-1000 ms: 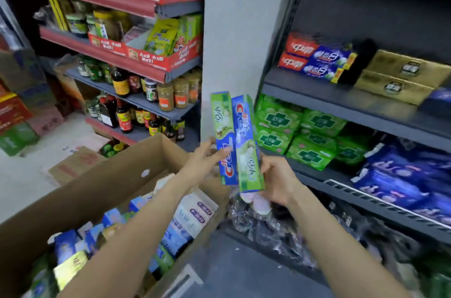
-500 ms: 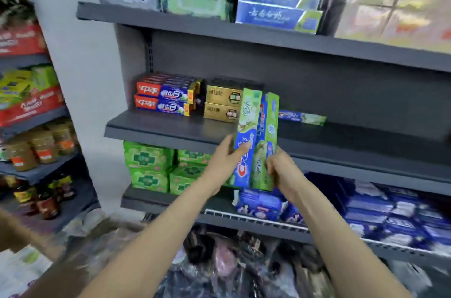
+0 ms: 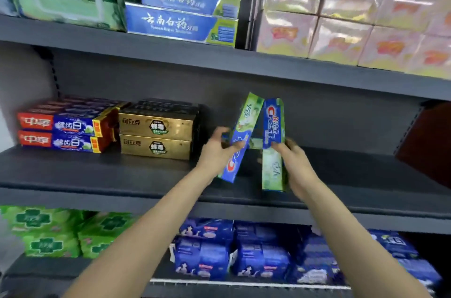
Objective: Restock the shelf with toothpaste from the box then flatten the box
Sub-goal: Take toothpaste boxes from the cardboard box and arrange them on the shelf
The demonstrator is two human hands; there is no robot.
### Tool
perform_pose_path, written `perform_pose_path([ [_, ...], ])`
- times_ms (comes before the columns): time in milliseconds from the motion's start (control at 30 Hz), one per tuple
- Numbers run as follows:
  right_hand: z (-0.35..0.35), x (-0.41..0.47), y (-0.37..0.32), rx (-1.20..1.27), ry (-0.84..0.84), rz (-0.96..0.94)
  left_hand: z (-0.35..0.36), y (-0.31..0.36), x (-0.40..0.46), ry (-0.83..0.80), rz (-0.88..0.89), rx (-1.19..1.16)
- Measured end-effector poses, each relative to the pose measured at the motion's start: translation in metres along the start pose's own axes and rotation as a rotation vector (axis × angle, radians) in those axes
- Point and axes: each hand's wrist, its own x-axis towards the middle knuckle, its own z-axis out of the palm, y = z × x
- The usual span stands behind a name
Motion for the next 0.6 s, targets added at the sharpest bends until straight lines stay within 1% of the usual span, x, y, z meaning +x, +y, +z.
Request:
perform_pose_path([
  [100,-0.015,0.030,-0.002,0.029,0.058,-0.024,0.004,-0.007,0.035,-0.037,-0.022,0.074],
  [167,-0.021,0.045,-0.004,0.025,0.083,-0.058,0.004,-0.012,0.053,-0.091,0.011,0.189],
  [333,-0.025,0.074,-0.004,-0.088,0.084,-0.138,0.008,-0.019,0.081,-0.293,0.204,0.727],
  [467,-0.029,0.091,-0.003,-0.122,0.048,-0.142,0.023,-0.018,0.095,-0.341,0.295,1.063],
  [533,-0.032,0.096,-0.002,-0.145,0.027,-0.163,0.031,-0.021,0.103,-0.363,0.294,1.140],
  [600,-0.034,0.099,0.000,-0.155,0.016,-0.179,0.035,-0.024,0.109,-0.356,0.294,1.160],
])
